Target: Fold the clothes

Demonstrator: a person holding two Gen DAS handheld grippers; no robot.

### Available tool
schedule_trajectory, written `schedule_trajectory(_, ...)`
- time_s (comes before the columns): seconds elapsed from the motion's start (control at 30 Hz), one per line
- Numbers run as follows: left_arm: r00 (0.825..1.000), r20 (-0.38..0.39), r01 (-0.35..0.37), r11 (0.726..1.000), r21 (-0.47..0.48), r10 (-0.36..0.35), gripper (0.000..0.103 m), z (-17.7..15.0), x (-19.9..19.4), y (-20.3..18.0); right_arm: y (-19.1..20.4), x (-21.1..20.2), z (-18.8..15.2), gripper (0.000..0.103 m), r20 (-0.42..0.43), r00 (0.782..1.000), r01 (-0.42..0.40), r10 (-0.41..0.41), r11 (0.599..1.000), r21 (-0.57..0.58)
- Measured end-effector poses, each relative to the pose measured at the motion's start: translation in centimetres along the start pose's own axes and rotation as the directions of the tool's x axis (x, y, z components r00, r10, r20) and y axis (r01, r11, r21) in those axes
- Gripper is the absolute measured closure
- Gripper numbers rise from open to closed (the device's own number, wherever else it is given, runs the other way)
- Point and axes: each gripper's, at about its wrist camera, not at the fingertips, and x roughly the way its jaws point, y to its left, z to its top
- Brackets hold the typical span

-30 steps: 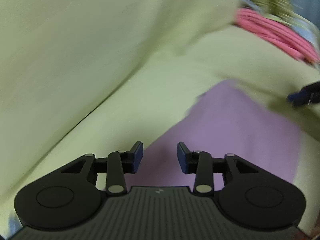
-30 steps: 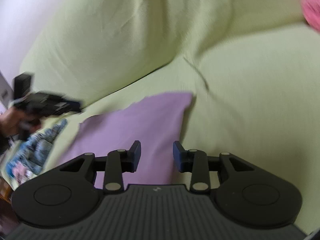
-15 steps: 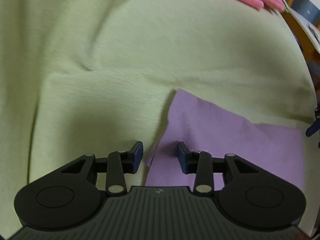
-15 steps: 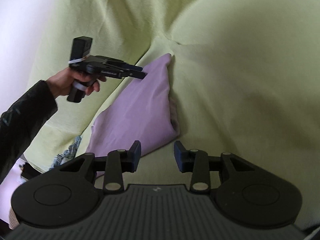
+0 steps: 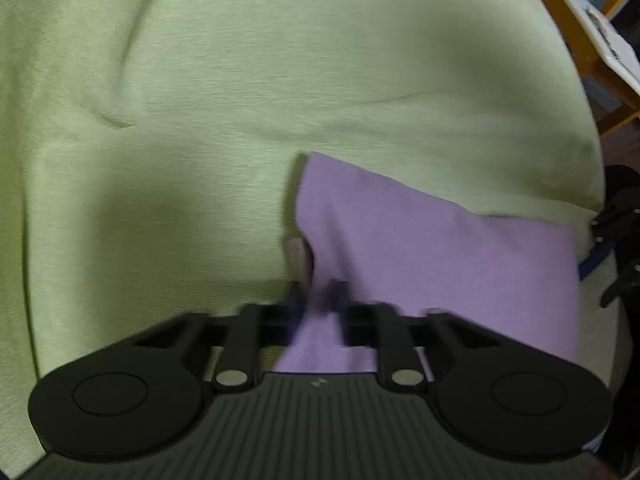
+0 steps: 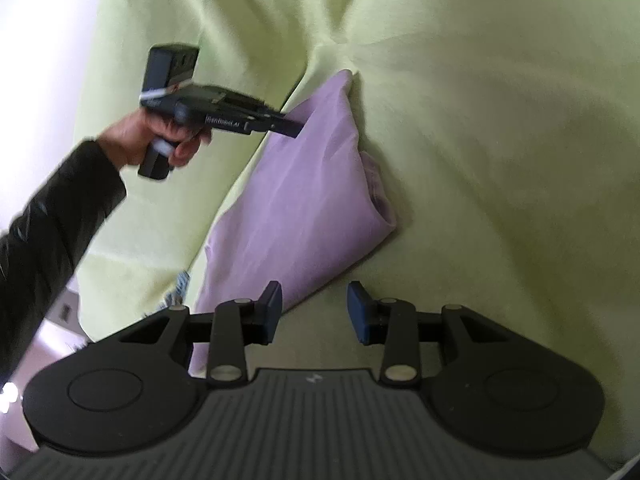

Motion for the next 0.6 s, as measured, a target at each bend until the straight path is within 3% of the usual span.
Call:
schedule_trajectory(0.4, 0.989, 0.137, -0.044, 0.999, -0.017, 0.046, 0.099, -2.7, -1.1, -1.1, -0.2, 2.5, 0.9, 0.071, 0.122, 0.993, -0.014, -0.004, 0.989, 0.147)
schedule_trajectory(0.5, 0.982, 0.178, -0.053, 0.997, -0.048, 0.06, 0.1, -3.6, -1.5, -1.1, -0.2, 3.4, 1.5, 0.084, 0.114, 0.993, 0.015, -0.035, 0.985, 0.173)
schedule_trajectory(0.53, 0.978, 0.198, -0.056, 0.996, -0.063, 0.068, 0.1, -4.0, -1.9, -1.1, -0.3, 3.6, 1.8, 0.096, 0.106, 0.993, 0.03, -0.05, 0.983, 0.179)
schedule_trajectory(0.6, 0.967, 0.24, -0.063, 0.994, -0.095, 0.084, 0.1, -4.9, -2.8, -1.3, 0.0, 3.5, 2.4, 0.098, 0.088, 0.994, 0.056, -0.071, 0.984, 0.168)
